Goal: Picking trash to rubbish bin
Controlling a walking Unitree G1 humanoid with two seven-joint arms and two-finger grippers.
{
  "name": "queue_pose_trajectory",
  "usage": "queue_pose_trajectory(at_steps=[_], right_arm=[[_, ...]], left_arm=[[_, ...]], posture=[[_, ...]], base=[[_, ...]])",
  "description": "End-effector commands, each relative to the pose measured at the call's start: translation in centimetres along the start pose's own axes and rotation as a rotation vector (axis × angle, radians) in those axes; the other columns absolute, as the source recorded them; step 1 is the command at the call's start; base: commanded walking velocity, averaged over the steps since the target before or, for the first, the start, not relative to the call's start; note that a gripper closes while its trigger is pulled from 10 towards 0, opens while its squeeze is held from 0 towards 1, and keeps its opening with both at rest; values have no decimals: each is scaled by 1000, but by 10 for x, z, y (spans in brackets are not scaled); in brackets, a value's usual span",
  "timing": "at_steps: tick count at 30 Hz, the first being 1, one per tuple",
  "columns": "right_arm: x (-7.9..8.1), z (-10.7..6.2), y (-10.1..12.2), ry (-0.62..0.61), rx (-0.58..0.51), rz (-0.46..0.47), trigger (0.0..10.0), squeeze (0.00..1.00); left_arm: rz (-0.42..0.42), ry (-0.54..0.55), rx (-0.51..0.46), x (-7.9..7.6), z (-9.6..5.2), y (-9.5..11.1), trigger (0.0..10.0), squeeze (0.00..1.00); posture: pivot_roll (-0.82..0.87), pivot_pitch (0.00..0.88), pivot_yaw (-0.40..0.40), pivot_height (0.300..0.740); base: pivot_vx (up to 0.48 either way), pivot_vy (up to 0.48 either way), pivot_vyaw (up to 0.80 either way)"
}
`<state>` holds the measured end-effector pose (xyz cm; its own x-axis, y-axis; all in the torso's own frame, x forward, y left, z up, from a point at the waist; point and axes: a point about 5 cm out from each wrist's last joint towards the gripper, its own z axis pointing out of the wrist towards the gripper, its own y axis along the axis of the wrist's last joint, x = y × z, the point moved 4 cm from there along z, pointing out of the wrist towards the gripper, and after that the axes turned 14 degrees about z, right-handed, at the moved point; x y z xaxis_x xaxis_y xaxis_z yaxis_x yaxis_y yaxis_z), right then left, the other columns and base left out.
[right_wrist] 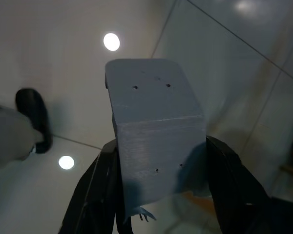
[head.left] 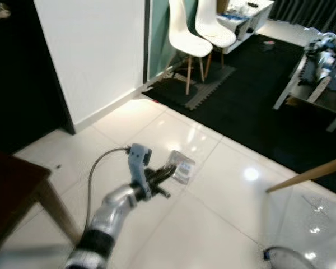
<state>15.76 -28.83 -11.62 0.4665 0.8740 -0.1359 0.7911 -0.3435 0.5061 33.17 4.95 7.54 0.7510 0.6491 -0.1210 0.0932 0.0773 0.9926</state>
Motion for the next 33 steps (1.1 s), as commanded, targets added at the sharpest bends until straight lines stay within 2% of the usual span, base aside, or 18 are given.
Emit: queue_pose_trajectory(at_steps=[1, 8, 10, 11, 13, 14, 17, 18, 19, 20, 22, 23, 27, 29, 30, 31, 32, 33], right_arm=[[-5, 0, -3, -10, 11, 0, 10000, 0], [-1, 0, -1, 12, 6, 1, 10000, 0], [3, 0, 1, 22, 1, -9, 10000, 0], [3, 0, 1, 22, 1, -9, 10000, 0], [6, 0, 2, 30, 0, -20, 10000, 0], [6, 0, 2, 30, 0, -20, 10000, 0], [8, 0, 0, 37, 5, -23, 10000, 0], [8, 0, 0, 37, 5, -23, 10000, 0], [9, 0, -1, 38, 8, -23, 10000, 0], [9, 0, -1, 38, 8, -23, 10000, 0], [8, 0, -2, 39, 13, -22, 10000, 0], [8, 0, -3, 40, 17, -23, 10000, 0], [8, 0, -5, 40, 20, -23, 10000, 0], [9, 0, -5, 41, 23, -23, 10000, 0], [9, 0, -5, 41, 23, -23, 10000, 0], [9, 0, -6, 42, 24, -23, 10000, 0], [10, 0, -6, 46, 26, -23, 10000, 0], [10, 0, -6, 46, 26, -23, 10000, 0]], left_arm=[[-2, 6, 29, 1, -4, -9, 10000, 0], [-40, 75, 72, 14, -17, -24, 10000, 0], [-68, 120, 116, 21, -28, -38, 10000, 0], [-68, 120, 116, 21, -28, -38, 10000, 0], [-110, 190, 171, 28, -40, -56, 10000, 0], [-110, 190, 171, 28, -40, -56, 10000, 0], [-166, 347, 259, 44, -67, -82, 10000, 0], [-166, 347, 259, 44, -67, -82, 10000, 0], [-170, 399, 291, 50, -78, -89, 10000, 0], [-170, 399, 291, 50, -78, -89, 10000, 0], [-199, 509, 342, 60, -103, -103, 10000, 0], [-220, 584, 379, 65, -121, -112, 10000, 0], [-234, 638, 428, 66, -137, -123, 10000, 0], [-255, 681, 479, 63, -153, -135, 10000, 0], [-255, 681, 479, 63, -153, -135, 10000, 0], [-265, 700, 499, 61, -159, -140, 10000, 0], [-277, 736, 557, 55, -173, -152, 10000, 0], [-277, 736, 557, 55, -173, -152, 10000, 0]], posture=[[65, 105, -65, 740], [65, 109, -63, 740], [69, 112, -62, 740], [69, 112, -62, 740], [67, 114, -58, 740], [67, 114, -58, 740], [65, 114, -57, 740], [65, 114, -57, 740], [63, 115, -55, 740], [63, 115, -55, 740], [63, 115, -54, 740], [63, 114, -53, 740], [63, 114, -51, 740], [63, 113, -48, 740], [63, 113, -48, 740], [63, 114, -47, 740], [63, 115, -45, 740], [63, 115, -45, 740]], base=[[0, -454, 0], [0, -456, 0], [0, -456, 0], [0, -458, 0], [0, -227, -400], [0, 0, -800], [0, 0, -800], [0, 0, -800], [0, 0, -800], [0, 0, -800], [0, 0, -800], [0, 0, -800], [0, 0, -800], [0, 0, -800], [0, 0, -800], [0, 0, -800], [0, 0, -800], [0, 0, -800]])
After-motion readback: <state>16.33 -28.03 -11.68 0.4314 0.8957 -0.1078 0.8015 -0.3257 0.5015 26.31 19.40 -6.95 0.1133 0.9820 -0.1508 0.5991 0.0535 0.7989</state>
